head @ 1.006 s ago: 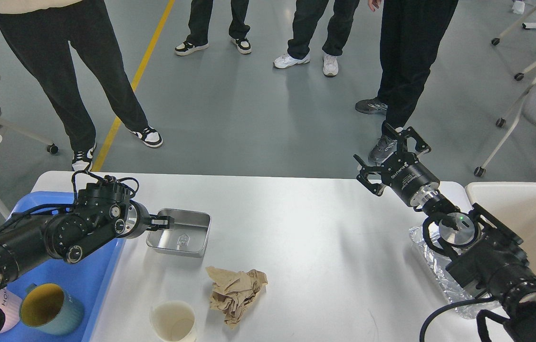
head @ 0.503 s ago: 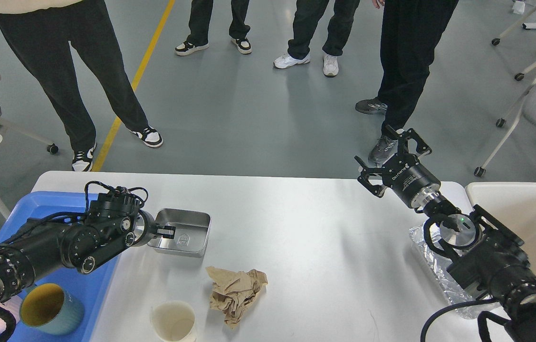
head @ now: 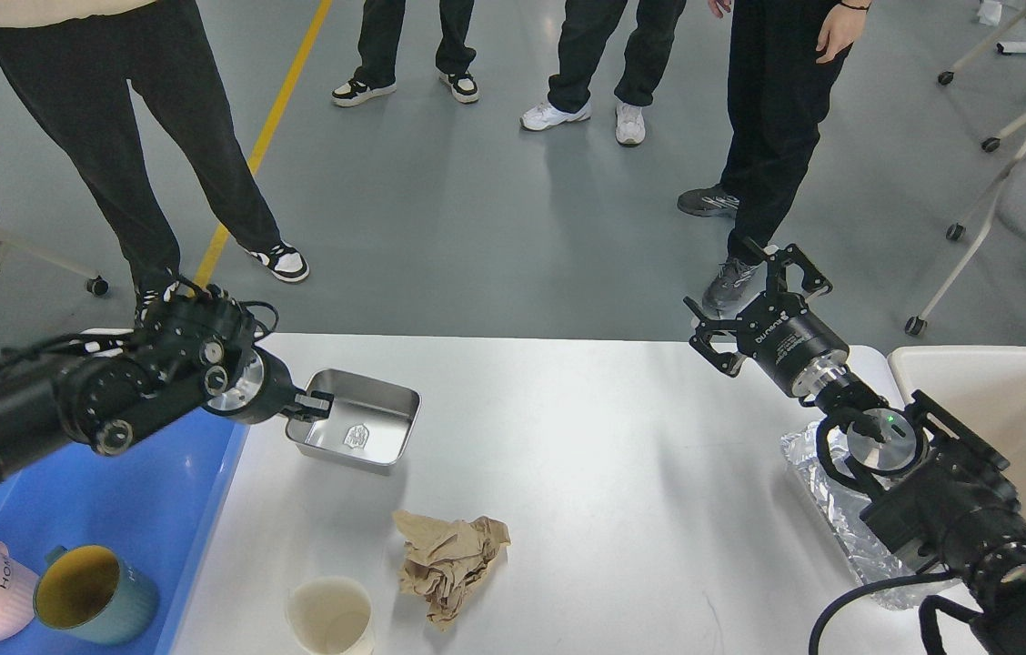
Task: Tidy desktop
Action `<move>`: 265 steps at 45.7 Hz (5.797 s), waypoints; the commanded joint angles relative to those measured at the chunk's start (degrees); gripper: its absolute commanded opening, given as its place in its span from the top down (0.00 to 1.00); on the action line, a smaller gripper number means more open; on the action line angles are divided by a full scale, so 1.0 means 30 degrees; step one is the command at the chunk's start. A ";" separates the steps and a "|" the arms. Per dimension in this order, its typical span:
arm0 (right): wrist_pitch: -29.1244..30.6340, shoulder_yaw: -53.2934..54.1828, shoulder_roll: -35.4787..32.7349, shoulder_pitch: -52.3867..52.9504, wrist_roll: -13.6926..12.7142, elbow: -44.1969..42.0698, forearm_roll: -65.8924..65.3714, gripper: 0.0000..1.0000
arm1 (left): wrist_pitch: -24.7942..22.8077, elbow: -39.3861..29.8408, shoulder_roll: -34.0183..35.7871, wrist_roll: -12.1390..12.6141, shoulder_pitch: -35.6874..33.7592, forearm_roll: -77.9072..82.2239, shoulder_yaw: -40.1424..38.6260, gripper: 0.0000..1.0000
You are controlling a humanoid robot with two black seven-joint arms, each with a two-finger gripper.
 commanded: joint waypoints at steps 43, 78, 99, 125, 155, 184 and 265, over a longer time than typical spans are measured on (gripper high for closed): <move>-0.0578 -0.0059 0.0092 -0.0001 -0.0031 0.0907 -0.0029 0.00 | -0.3548 0.0724 1.0031 -0.2595 0.1268 -0.0868 -0.8108 1.00; -0.0578 -0.0235 0.0209 -0.0733 -0.0002 0.0967 -0.0264 0.00 | 0.5614 1.4761 0.2592 -1.3265 0.4902 -0.0276 0.3375 1.00; -0.0578 -0.0235 0.0151 -0.0850 -0.0002 0.0967 -0.0264 0.00 | 0.7901 1.5759 0.1242 -1.2591 0.6895 -0.2387 0.3641 0.97; -0.0578 -0.0235 0.0180 -0.0792 -0.0002 0.0967 -0.0264 0.00 | 0.8077 1.5758 0.1330 -1.2825 0.6866 -0.3382 0.3583 0.47; -0.0578 -0.0235 0.0443 -0.0557 -0.0002 0.0967 -0.0264 0.00 | 0.0928 1.5729 0.4114 -1.3089 0.0362 -1.1376 0.3437 0.06; -0.0577 -0.0235 0.0268 -0.0469 -0.0002 0.0967 -0.0264 0.00 | 0.0694 1.5554 -0.1390 -1.3324 0.0272 -1.9320 -0.3415 0.04; -0.0783 -0.7471 -2.6326 -0.6033 -0.2346 2.2846 -0.8819 0.00 | 0.2540 1.5495 -0.9685 -0.7815 0.5811 -2.1869 -1.5138 0.04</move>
